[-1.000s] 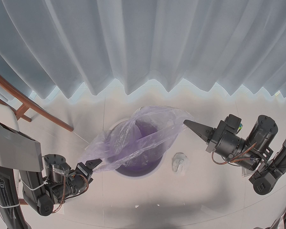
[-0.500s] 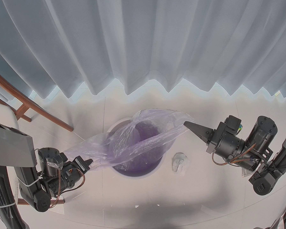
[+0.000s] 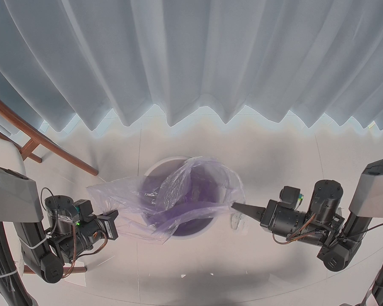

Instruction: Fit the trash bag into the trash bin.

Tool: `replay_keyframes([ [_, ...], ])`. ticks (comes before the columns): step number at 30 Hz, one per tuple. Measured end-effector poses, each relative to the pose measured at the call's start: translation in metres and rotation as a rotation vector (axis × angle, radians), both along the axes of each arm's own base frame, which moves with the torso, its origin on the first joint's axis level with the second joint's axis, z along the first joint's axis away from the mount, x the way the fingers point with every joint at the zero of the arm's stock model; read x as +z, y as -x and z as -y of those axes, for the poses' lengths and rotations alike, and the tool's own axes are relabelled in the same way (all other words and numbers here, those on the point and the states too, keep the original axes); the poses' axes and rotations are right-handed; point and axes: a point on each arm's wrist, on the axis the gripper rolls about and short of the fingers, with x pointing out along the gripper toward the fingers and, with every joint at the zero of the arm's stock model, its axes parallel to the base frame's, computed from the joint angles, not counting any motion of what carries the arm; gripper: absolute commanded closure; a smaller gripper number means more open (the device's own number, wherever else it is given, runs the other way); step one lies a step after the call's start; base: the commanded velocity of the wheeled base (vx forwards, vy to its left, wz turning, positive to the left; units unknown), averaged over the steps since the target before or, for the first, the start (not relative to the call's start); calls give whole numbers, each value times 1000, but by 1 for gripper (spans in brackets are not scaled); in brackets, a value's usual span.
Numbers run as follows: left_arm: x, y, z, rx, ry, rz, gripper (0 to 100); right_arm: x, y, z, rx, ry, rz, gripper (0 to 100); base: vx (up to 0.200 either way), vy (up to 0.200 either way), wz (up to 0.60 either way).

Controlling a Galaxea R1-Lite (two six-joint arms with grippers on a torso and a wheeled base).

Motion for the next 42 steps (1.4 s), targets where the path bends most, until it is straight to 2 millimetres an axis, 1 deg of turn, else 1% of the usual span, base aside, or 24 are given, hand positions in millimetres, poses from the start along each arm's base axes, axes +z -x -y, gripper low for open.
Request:
replay_keyframes([
  [4, -7, 8, -2, 2, -32, -39, 100, -21, -2, -1, 8, 43, -61, 100, 0, 0, 0],
  [10, -16, 27, -5, -18, -92, -116, 100, -49, -3, -2, 10, 110, -168, 100, 0, 0, 0],
  [14, -24, 35, -1, -31, -129, -161, 100, -60, -5, -1, 7, 138, -204, 100, 0, 0, 0],
  [19, -37, 38, 4, -2, -191, -212, 100, -72, -6, 5, -7, 198, -292, 100, 0, 0, 0],
  [25, -51, 41, 6, 8, -231, -267, 100, -76, -17, 14, -46, 233, -353, 100, 0, 0, 0],
  [37, -68, 41, 2, 75, -291, -330, 100, -76, -30, 26, -60, 303, -309, 100, 0, 0, 0],
  [42, -72, 34, 2, 99, -297, -318, 100, -77, -36, 29, -94, 317, -286, 100, 0, 0, 0],
])
